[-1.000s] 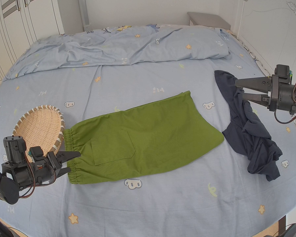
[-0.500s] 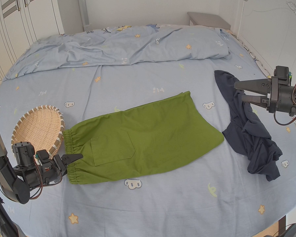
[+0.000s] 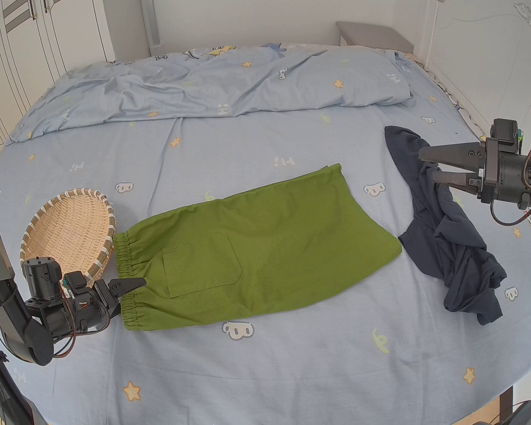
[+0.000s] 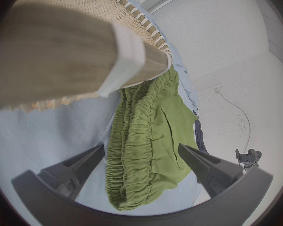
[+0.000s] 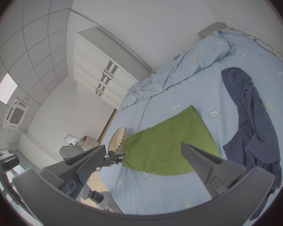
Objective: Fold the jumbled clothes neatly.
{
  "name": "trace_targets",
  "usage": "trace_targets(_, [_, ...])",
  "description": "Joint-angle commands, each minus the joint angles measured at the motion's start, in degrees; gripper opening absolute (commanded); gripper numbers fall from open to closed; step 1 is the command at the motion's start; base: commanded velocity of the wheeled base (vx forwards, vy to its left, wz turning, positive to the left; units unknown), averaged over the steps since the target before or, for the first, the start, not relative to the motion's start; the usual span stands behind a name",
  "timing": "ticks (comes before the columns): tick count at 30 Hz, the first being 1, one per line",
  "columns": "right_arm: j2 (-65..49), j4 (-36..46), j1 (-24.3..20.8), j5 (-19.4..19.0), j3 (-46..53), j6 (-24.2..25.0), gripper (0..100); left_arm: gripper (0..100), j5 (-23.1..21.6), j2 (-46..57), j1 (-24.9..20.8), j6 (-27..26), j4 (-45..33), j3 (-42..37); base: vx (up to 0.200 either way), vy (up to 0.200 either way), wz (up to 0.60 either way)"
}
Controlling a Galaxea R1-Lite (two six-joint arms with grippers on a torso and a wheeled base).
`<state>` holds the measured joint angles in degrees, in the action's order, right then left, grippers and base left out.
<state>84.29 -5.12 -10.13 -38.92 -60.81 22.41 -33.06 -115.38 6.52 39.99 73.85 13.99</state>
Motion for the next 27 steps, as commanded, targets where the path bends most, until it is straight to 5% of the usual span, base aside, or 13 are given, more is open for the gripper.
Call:
trace_targets(1, [0.18, -0.07, -0.15, -0.01, 0.07, 0.01, 100, 100, 0.10, -0.90, 0.07, 0.09, -0.02, 0.42, 0.000, 0.000, 0.00])
trace_targets(27, [0.35, -0.68, -1.56, 0.08, 0.60, 0.01, 100, 100, 0.10, -5.55, -3.53, -1.05, 4.99, 5.08, 0.000, 0.000, 0.00])
